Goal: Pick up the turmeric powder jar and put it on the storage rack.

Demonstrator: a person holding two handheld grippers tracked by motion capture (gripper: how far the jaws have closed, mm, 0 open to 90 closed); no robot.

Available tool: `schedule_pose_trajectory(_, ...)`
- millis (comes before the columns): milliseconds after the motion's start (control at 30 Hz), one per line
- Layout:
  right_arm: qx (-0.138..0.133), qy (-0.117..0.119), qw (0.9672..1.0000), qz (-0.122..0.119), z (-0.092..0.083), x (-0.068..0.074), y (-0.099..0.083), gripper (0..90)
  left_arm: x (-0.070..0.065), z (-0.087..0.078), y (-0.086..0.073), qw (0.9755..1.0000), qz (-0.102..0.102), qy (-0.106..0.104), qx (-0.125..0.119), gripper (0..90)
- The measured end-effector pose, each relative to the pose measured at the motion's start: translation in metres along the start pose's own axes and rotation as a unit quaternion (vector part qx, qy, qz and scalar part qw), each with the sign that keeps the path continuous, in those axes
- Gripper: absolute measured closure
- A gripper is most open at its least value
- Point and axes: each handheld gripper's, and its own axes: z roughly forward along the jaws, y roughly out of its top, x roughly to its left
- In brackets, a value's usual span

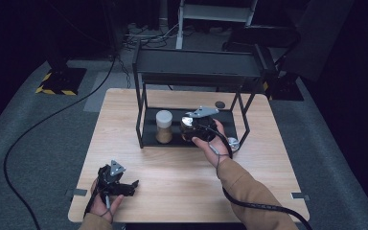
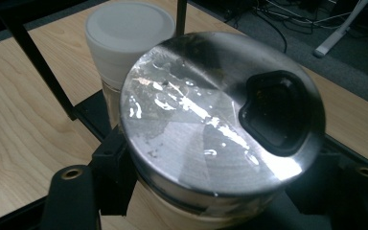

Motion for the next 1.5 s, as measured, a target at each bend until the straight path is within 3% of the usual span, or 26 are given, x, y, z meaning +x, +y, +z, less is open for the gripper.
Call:
schedule_pose_trajectory(867,0.014,-0.002,0.9997,0.020,0.051,0.000,-0.018,31.8,0.000,0.000,0.000,1.0000,0.000,0.000,-0.001,0.5)
schedule_pose_trajectory(1200,0.018,-0.008,0.9993,0.031,0.062,-0.004,-0.026,31.8,0.000,0.000,0.000,1.0000,0.000,0.001,0.000,0.5)
schedule_pose_trajectory(1500,0.022,0.004,0.9984,0.051,0.062,-0.012,-0.026,30.3,0.000,0.000,0.000,1.0000,0.000,0.000,0.000,0.5)
